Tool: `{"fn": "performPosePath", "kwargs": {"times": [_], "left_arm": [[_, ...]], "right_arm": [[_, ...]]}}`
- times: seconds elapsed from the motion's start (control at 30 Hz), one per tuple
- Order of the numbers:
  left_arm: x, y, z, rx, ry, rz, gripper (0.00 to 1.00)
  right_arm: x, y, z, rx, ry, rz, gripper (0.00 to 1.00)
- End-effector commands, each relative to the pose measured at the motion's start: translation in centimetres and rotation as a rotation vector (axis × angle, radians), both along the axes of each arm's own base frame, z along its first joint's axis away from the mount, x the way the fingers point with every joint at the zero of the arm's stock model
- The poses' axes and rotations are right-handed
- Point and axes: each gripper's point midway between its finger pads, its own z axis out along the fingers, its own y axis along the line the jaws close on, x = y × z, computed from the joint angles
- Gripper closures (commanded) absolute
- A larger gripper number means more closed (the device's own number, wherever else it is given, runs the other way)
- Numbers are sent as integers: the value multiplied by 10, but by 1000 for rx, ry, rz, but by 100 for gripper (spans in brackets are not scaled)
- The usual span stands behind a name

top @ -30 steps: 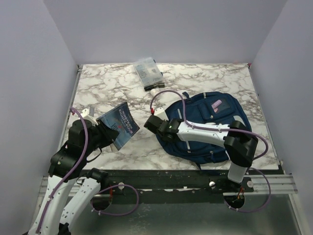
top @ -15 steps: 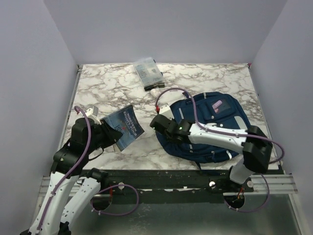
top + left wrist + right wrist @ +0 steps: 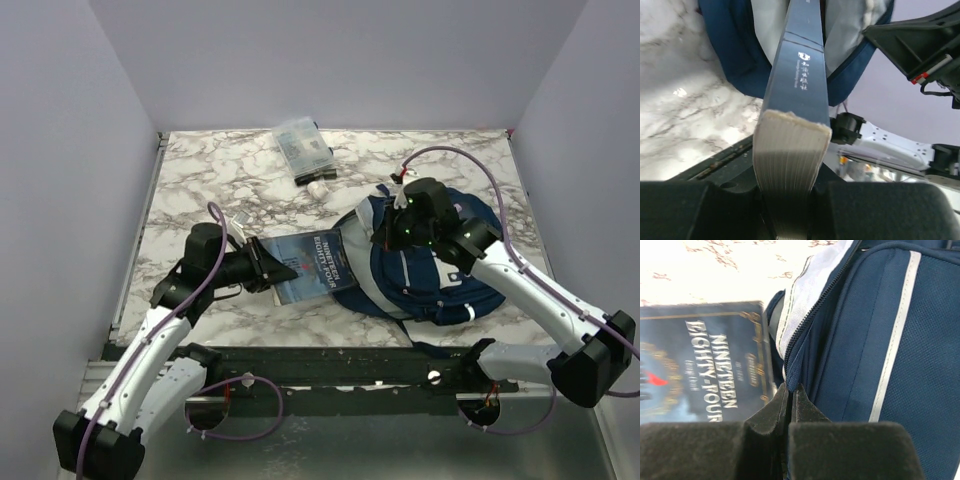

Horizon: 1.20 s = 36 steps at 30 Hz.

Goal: Pack the student bag
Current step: Place the book in the student bag.

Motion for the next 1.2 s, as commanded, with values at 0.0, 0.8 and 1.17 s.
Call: {"fn": "performPosePath", "kwargs": {"times": [0.0, 0.8, 1.17], "left_arm": [[-4, -37, 37, -288, -13, -148, 100], [47, -138, 40, -365, 148, -192, 100], [79, -186, 32, -399, 161, -190, 100]], "right_arm": [[-5, 14, 31, 205, -8, 85, 99], [-18, 9, 123, 505, -148, 172, 99], [-25, 17, 114, 548, -82, 199, 100]]}}
